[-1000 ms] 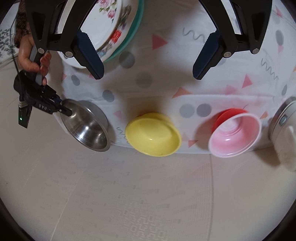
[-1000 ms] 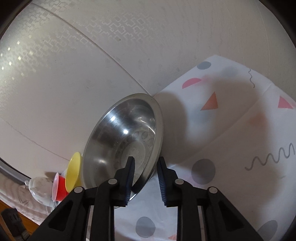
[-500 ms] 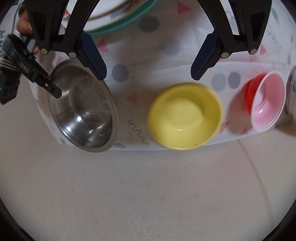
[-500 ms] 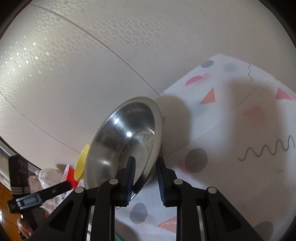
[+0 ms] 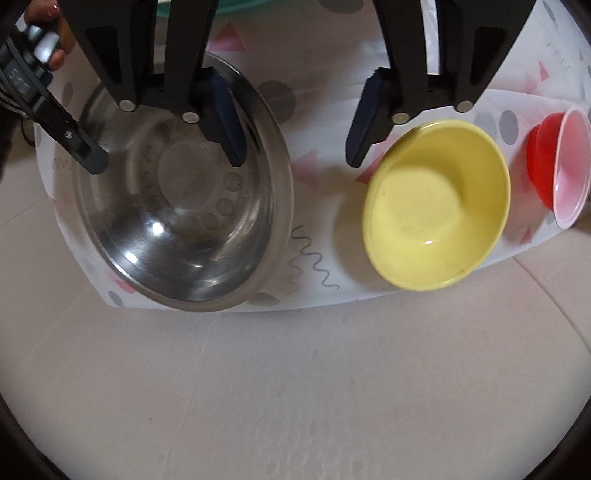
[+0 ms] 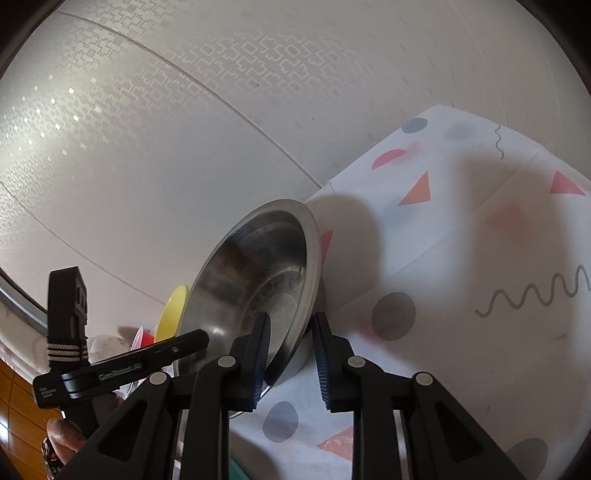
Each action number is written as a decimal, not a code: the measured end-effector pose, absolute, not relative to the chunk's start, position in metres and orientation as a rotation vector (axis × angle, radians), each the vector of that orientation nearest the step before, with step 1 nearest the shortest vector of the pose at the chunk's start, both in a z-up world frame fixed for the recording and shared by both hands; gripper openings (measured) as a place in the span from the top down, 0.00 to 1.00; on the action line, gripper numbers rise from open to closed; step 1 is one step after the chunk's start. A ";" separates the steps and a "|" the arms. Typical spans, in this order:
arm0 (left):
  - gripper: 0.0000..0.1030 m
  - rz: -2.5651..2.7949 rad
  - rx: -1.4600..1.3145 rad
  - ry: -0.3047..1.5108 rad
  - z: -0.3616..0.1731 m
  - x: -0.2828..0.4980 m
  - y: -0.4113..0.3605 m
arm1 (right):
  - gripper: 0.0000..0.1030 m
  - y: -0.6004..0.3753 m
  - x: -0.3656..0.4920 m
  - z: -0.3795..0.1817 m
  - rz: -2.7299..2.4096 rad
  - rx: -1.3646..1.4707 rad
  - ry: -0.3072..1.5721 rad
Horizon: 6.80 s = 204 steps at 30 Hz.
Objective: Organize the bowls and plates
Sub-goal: 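Move both grippers to the steel bowl and close on its rim, then lift the steel bowl with both grippers and carry it beside the plate stack, then lower the steel bowl onto the table and open both grippers, then move both grippers to the yellow bowl and close on its rim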
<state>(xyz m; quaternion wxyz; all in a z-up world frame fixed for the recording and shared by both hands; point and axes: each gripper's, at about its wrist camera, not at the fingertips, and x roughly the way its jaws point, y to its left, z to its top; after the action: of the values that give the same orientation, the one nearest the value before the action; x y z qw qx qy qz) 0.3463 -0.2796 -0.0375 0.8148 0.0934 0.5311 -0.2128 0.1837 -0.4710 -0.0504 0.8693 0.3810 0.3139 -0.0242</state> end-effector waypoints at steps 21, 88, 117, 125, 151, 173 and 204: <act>0.77 -0.484 0.257 1.071 -0.034 0.325 -0.282 | 0.80 -0.464 0.189 -0.047 -0.021 0.755 0.661; 0.75 -0.220 -0.057 0.877 -0.006 0.137 0.008 | 0.80 -0.203 0.167 -0.001 0.338 0.468 0.792; 0.75 -0.187 -0.092 0.961 -0.052 0.134 0.030 | 0.78 -0.177 0.162 -0.027 0.320 0.431 0.886; 0.72 -0.189 -0.081 0.950 -0.053 0.130 0.030 | 0.74 -0.182 0.163 -0.030 0.324 0.483 0.914; 0.14 -0.117 -0.141 0.877 -0.026 0.119 0.055 | 0.72 -0.232 0.133 0.019 0.202 0.424 0.824; 0.08 -0.239 -0.048 0.873 0.053 0.210 0.010 | 0.67 -0.328 0.268 0.026 0.007 0.515 0.935; 0.10 -0.267 0.027 1.020 0.022 0.297 -0.092 | 0.85 -0.342 0.330 -0.026 0.051 0.510 1.076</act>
<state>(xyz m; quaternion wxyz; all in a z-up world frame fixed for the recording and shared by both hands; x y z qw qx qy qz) 0.2974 -0.0919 0.0216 0.8642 0.0130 0.4866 -0.1273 0.3296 -0.3415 -0.0259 0.8277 0.2401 0.5067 0.0240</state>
